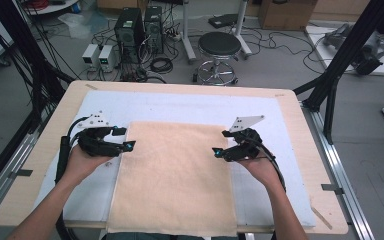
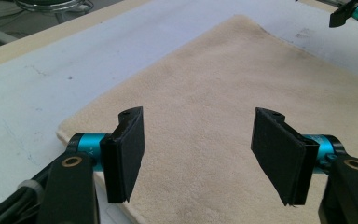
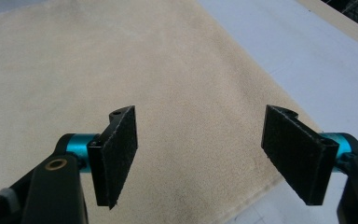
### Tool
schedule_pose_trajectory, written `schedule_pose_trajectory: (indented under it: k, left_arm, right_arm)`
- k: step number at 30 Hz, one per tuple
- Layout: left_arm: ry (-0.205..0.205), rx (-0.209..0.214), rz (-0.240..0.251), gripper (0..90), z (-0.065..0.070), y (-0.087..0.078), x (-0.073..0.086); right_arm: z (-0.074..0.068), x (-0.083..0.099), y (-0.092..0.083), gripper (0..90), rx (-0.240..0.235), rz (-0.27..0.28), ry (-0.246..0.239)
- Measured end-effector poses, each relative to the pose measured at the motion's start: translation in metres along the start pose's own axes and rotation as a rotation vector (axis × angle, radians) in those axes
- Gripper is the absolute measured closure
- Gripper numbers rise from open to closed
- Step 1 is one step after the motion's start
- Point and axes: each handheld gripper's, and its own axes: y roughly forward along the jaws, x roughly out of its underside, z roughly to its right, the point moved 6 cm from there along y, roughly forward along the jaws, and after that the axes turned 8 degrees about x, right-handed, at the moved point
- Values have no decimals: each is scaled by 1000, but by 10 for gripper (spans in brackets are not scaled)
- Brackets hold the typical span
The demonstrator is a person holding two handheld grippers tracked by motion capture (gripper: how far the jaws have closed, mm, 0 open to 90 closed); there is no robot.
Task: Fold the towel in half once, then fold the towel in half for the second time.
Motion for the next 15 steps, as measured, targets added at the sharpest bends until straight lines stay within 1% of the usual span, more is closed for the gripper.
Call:
schedule_pose_trajectory:
  k: [2,3,4,5,7,8,9,11,13,14,15]
  left_arm:
    - [-7,-2,-2,352,-2,1,0]
    - [-6,-3,-7,352,-4,1,0]
    - [-16,-3,-8,352,-6,3,-1]
    - [-16,-4,-16,351,-7,3,-2]
    - [-21,-11,-15,351,-12,4,-7]
    - [-24,-11,-13,351,-15,4,-10]
    - [-29,-16,-6,351,-18,5,-13]
    - [-40,-22,-11,351,-27,6,-19]
    - [-53,-42,-2,351,-38,8,-26]
    - [-56,-49,-7,352,-43,10,-28]
    - [-54,-65,-17,352,-49,12,-29]
  right_arm:
    - [1,0,1,265,1,-1,10]
    - [2,0,1,265,2,1,8]
    - [3,0,2,265,4,0,10]
    - [5,0,2,265,10,-9,6]
    - [9,-2,2,265,16,-13,14]
    - [12,-4,3,265,24,-14,7]
    - [16,-6,3,265,25,-21,7]
    - [24,-9,4,265,40,-33,14]
    - [33,-13,6,265,49,-33,22]
    - [37,-15,8,265,50,-41,27]
    - [42,-16,10,266,55,-44,29]
